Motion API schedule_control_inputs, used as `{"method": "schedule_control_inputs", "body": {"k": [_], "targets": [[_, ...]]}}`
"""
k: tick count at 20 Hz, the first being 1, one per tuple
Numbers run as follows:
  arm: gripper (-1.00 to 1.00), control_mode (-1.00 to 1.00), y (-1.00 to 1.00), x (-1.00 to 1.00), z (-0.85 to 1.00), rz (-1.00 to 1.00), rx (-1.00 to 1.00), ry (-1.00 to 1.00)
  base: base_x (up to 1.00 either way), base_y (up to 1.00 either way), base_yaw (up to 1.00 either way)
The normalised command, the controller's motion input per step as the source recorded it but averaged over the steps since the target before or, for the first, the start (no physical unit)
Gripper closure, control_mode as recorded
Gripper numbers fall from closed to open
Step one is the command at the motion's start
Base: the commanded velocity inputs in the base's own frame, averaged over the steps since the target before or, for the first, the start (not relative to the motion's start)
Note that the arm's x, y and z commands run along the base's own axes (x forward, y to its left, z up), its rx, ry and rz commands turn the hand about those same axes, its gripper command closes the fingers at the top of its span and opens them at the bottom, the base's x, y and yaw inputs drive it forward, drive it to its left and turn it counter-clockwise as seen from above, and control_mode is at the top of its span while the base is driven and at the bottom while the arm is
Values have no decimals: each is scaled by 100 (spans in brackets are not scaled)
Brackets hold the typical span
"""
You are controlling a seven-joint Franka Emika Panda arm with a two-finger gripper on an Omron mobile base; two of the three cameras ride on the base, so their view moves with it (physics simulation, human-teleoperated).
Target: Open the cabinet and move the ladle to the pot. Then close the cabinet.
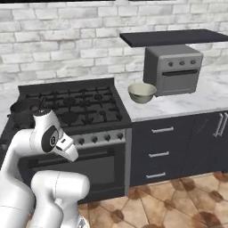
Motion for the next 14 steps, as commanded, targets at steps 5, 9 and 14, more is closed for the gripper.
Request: {"method": "schedule_control_inputs", "body": {"k": [5, 9, 14], "targets": [[-100, 100, 0, 0, 0, 0, 0, 0, 3, -52, -37], [-100, 100, 0, 0, 0, 0, 0, 0, 16, -49, -40], [-100, 100, 0, 0, 0, 0, 0, 0, 22, -43, -37]]}}
